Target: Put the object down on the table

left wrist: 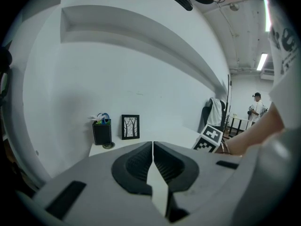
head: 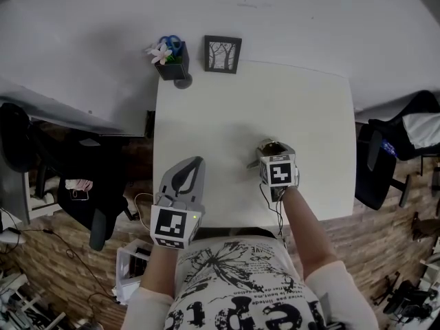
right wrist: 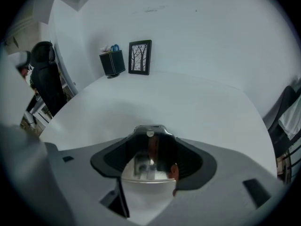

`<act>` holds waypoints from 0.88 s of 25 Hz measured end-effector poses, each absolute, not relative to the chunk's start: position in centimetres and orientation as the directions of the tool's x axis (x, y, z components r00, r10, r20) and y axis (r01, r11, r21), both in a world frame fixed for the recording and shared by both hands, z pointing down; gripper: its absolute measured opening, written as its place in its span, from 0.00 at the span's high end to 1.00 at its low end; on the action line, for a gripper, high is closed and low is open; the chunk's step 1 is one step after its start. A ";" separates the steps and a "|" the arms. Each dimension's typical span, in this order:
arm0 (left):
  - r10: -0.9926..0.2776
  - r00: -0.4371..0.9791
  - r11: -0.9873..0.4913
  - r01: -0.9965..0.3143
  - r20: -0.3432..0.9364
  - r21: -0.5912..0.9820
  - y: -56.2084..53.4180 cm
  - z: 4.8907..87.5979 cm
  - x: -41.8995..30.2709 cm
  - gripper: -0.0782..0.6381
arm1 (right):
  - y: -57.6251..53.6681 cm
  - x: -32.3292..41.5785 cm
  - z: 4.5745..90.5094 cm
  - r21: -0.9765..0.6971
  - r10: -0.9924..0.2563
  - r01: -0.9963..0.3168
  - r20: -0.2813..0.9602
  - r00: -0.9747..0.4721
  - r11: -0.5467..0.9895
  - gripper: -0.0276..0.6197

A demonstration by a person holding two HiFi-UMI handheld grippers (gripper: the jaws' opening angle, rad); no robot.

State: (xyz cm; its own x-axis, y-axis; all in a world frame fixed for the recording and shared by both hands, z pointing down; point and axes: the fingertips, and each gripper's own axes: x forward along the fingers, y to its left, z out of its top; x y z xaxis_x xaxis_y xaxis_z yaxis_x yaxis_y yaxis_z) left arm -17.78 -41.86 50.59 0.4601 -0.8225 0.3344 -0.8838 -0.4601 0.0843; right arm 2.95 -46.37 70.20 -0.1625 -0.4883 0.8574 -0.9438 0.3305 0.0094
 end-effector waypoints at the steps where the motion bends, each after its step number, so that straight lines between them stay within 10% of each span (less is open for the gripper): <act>1: -0.822 0.460 -0.460 -0.884 0.335 0.085 -41.9 50.6 -17.8 0.87 | -46.4 2.9 70.2 0.006 -0.477 -0.944 0.864 -0.162 0.331 0.52; 11: -0.824 0.466 -0.464 -0.881 0.322 0.090 -41.5 49.6 -16.4 0.87 | -46.4 2.6 64.6 -0.052 -0.593 -0.947 0.769 -0.241 0.318 0.52; 22: -0.867 0.433 -0.443 -0.896 0.245 0.018 -40.7 43.9 -13.1 0.87 | -45.3 4.8 52.0 -0.124 -0.772 -0.932 0.529 -0.352 0.340 0.95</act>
State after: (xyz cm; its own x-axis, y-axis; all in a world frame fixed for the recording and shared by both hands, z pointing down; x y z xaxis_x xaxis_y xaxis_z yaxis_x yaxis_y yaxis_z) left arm -13.09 -40.68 43.91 0.4335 -0.8671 0.2453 -0.8964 -0.4429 0.0185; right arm 4.80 -45.33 52.01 -0.3524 -0.7717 0.5295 -0.9320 0.3404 -0.1242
